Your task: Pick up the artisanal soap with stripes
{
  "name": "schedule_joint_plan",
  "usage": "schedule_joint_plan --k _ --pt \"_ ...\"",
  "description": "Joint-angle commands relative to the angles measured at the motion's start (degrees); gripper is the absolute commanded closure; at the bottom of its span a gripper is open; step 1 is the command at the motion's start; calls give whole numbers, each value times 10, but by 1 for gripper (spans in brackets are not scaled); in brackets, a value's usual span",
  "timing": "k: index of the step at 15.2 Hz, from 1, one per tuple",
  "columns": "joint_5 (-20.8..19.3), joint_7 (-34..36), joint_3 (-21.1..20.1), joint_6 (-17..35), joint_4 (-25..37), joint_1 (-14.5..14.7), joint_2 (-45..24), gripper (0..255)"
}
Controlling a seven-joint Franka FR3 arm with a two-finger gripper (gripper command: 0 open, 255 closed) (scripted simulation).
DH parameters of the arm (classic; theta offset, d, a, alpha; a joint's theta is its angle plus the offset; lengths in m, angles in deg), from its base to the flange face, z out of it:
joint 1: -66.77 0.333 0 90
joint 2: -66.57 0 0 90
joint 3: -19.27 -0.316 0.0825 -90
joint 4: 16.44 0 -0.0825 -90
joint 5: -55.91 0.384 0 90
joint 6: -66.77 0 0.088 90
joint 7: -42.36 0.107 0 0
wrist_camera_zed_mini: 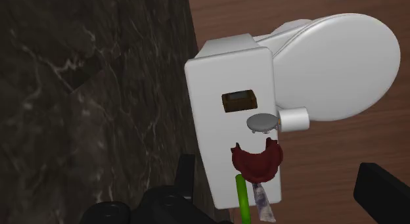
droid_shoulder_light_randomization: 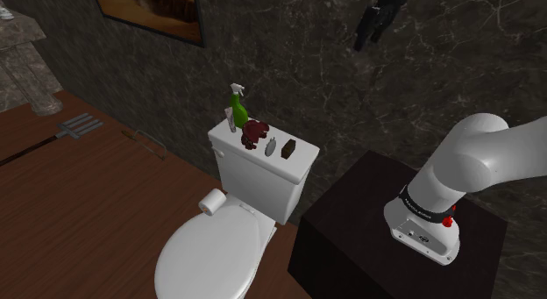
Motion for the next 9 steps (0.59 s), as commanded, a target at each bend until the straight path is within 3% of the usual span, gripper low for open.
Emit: schedule_joint_plan --k 1,9 --pt "0 0 0 0 0 0 0 0" --pt "32 180 -71 131 -91 -37 -67 0"
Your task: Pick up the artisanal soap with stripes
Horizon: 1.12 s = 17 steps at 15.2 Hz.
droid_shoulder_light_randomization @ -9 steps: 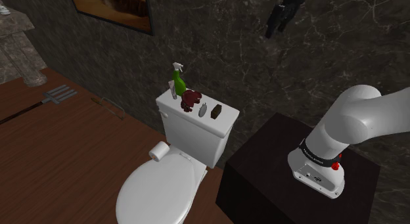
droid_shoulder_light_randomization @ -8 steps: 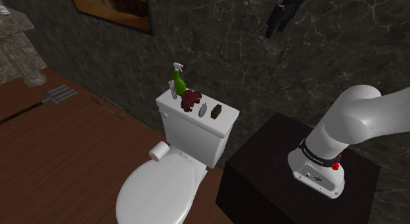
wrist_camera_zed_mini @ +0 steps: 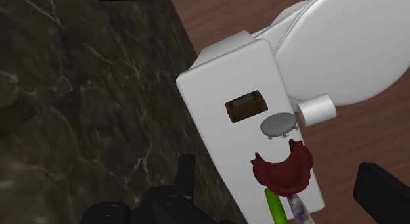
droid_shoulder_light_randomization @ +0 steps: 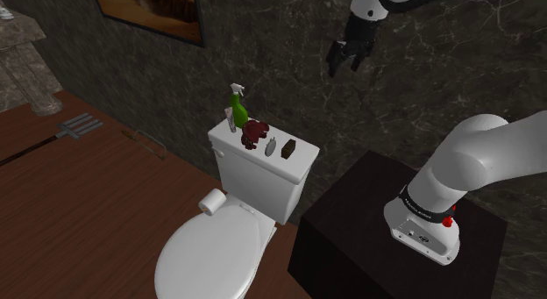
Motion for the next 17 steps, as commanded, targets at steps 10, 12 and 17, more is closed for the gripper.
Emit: schedule_joint_plan --k 10,12,17 --pt "23 255 -96 189 -44 -53 -184 0" --pt "19 304 -112 222 -41 -64 -228 0" --pt "-10 434 -142 298 -18 -92 -348 0"
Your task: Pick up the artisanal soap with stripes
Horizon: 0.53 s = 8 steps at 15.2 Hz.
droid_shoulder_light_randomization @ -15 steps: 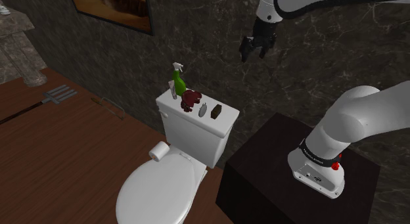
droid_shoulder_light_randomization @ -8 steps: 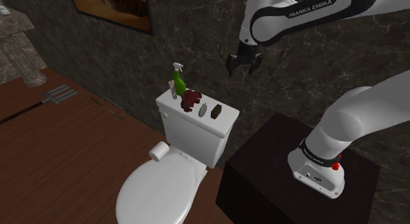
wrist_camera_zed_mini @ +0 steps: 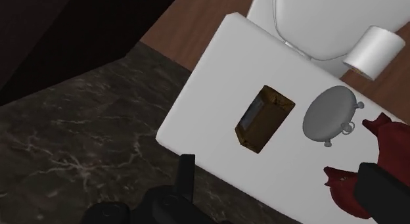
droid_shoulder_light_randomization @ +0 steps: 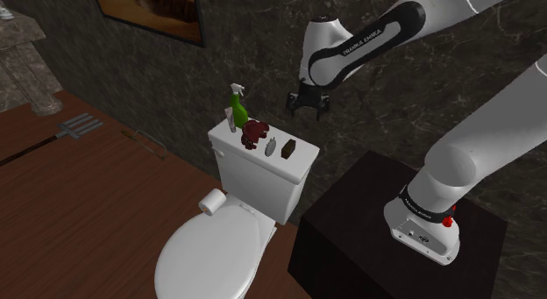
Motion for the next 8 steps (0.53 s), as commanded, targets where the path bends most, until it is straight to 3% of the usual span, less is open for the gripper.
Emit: schedule_joint_plan --k 1,8 --pt "-18 60 -10 33 12 -9 -55 0" --pt "-93 250 8 109 79 -7 -232 0"
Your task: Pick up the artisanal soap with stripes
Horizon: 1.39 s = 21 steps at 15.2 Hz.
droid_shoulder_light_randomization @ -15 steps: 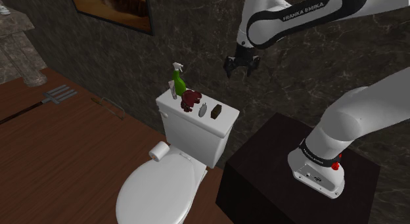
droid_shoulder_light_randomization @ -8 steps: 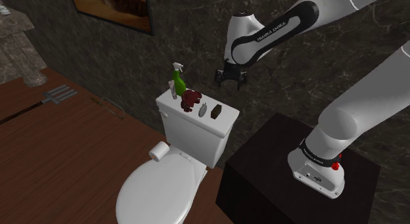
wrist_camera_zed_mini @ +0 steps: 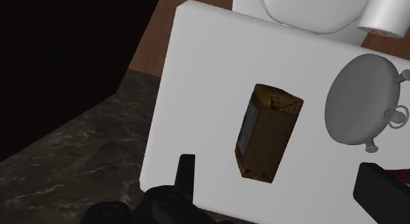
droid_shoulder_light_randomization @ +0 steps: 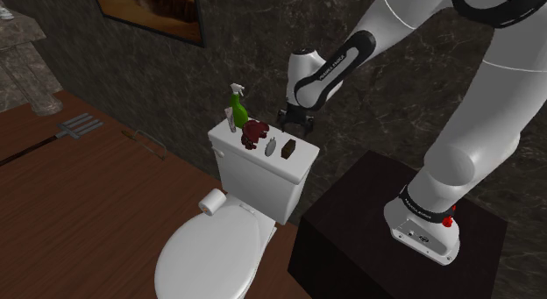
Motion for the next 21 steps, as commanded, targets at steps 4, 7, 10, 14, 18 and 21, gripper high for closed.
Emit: schedule_joint_plan --k 4,7,10,14,18,21 --pt "-29 115 37 43 60 25 -121 0" --pt "-35 133 49 60 74 34 -154 0" --pt "-44 139 58 77 80 40 -177 0" --pt "-51 144 65 92 86 46 -197 0" --pt "-50 143 65 91 86 45 -197 255" --pt "-50 143 65 91 86 45 -197 255"
